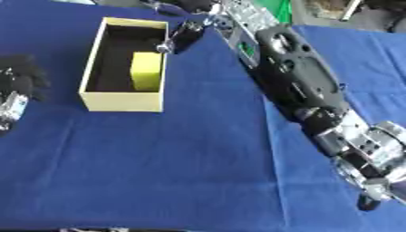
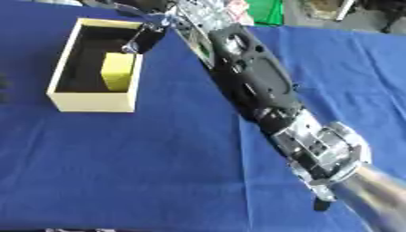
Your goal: Pick up objects on the table and place them in the box.
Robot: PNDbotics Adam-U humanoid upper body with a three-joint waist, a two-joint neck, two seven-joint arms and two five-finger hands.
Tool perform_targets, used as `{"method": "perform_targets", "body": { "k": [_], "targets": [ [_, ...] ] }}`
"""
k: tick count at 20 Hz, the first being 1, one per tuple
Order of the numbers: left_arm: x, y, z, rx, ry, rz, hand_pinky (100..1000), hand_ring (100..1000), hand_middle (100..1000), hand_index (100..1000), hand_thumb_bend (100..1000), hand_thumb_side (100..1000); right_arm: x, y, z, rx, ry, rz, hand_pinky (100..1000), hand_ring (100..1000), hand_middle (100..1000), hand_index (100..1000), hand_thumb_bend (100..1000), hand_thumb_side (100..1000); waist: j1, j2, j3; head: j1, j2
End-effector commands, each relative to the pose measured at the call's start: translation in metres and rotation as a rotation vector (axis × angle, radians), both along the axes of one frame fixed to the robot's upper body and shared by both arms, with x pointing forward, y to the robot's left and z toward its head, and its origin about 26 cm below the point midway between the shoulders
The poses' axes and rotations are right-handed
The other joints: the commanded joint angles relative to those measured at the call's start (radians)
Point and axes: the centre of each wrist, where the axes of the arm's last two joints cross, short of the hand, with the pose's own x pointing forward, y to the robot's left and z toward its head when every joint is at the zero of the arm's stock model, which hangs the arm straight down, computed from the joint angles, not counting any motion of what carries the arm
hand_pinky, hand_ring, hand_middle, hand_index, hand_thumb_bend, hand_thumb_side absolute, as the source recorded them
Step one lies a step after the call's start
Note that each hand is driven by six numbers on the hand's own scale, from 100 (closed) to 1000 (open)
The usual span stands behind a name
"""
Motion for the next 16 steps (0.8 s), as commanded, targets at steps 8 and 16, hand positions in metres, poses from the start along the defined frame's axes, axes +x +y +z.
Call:
{"method": "perform_targets", "body": {
  "k": [8, 16],
  "targets": [
    [-0.002, 0.016, 0.007, -0.026, -0.019, 0.114, 592, 777, 757, 840, 100, 388, -0.028, -0.093, 0.020, 0.474, 0.221, -0.087, 763, 804, 785, 918, 100, 205, 0.019, -0.012, -0.065, 0.054, -0.014],
    [-0.002, 0.020, 0.006, -0.045, -0.007, 0.174, 592, 792, 773, 847, 100, 382, -0.059, -0.151, 0.001, 0.762, 0.292, -0.150, 745, 790, 771, 904, 100, 174, 0.030, 0.000, -0.104, 0.071, -0.013]
  ]
}}
